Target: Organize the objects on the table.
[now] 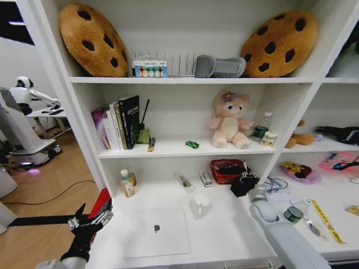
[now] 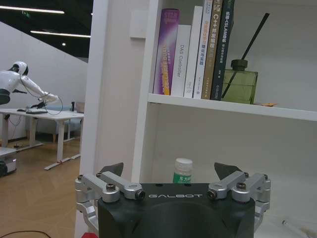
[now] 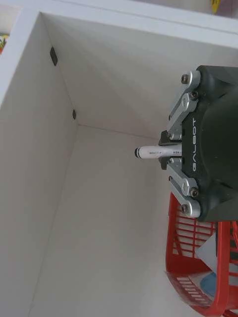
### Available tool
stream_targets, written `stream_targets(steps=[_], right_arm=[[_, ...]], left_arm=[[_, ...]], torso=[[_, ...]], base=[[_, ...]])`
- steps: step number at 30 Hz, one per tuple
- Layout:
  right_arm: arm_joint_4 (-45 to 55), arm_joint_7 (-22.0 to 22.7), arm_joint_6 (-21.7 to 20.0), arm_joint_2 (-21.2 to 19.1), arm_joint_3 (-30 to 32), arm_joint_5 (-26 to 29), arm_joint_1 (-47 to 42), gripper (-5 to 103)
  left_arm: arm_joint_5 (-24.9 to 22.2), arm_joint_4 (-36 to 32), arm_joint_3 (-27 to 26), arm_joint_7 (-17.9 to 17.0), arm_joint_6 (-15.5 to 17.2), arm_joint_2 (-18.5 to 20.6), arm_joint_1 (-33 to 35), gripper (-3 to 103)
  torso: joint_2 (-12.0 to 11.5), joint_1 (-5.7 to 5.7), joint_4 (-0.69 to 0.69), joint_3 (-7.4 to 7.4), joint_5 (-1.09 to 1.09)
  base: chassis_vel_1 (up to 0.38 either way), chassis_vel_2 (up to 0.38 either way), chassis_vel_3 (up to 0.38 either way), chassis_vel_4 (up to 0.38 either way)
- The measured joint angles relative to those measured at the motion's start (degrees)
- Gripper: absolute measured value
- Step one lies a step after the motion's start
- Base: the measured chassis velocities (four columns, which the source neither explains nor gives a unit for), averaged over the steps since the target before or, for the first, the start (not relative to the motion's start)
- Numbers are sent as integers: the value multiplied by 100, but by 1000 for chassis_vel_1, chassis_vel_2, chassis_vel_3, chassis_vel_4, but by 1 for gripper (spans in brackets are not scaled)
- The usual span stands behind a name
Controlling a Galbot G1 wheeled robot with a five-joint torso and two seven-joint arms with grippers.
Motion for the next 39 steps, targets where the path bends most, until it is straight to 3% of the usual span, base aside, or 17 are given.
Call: stream_targets(steps=[11,13,18,24,27,31,32,33,37,39], right_arm=[[-99,40,49,99,-170,-123,57,8],[-85,43,49,98,-160,-124,32,12],[19,53,8,95,-72,-125,-127,32],[261,86,-50,84,32,-106,-291,48],[906,120,-364,-42,195,93,-683,65],[1587,188,-660,-145,351,189,-1161,75],[1587,188,-660,-145,351,189,-1161,75],[1853,249,-688,-170,418,243,-1352,86],[2465,288,-707,-232,647,456,-1845,96],[2923,104,-711,-276,958,641,-2335,100]], left_arm=[[-35,22,-51,-7,2,27,-22,100],[-38,31,-50,-9,2,27,-31,100],[-43,78,-24,-19,2,100,-78,100],[-68,76,-27,-33,4,102,-93,100],[-53,71,4,-33,2,64,-102,100],[-62,47,2,-28,1,67,-109,100],[-62,47,2,-28,1,67,-109,100],[-67,35,2,-26,1,67,-114,100],[-70,18,9,-22,-18,55,-128,100],[-87,-15,0,-11,-40,25,-128,100]], torso=[[1,0,0,0,1],[1,0,0,0,0],[1,0,0,0,0],[1,0,1,0,0],[1,0,1,0,0],[1,0,-1,0,0],[1,0,-1,0,0],[1,0,-1,-1,0],[1,0,1,-1,0],[1,0,0,-1,1]], base=[[0,0,0,0],[0,0,0,0],[0,0,0,0],[0,0,0,0],[0,0,0,0],[0,0,0,0],[0,0,0,0],[0,0,0,0],[0,0,0,0],[0,0,0,0]])
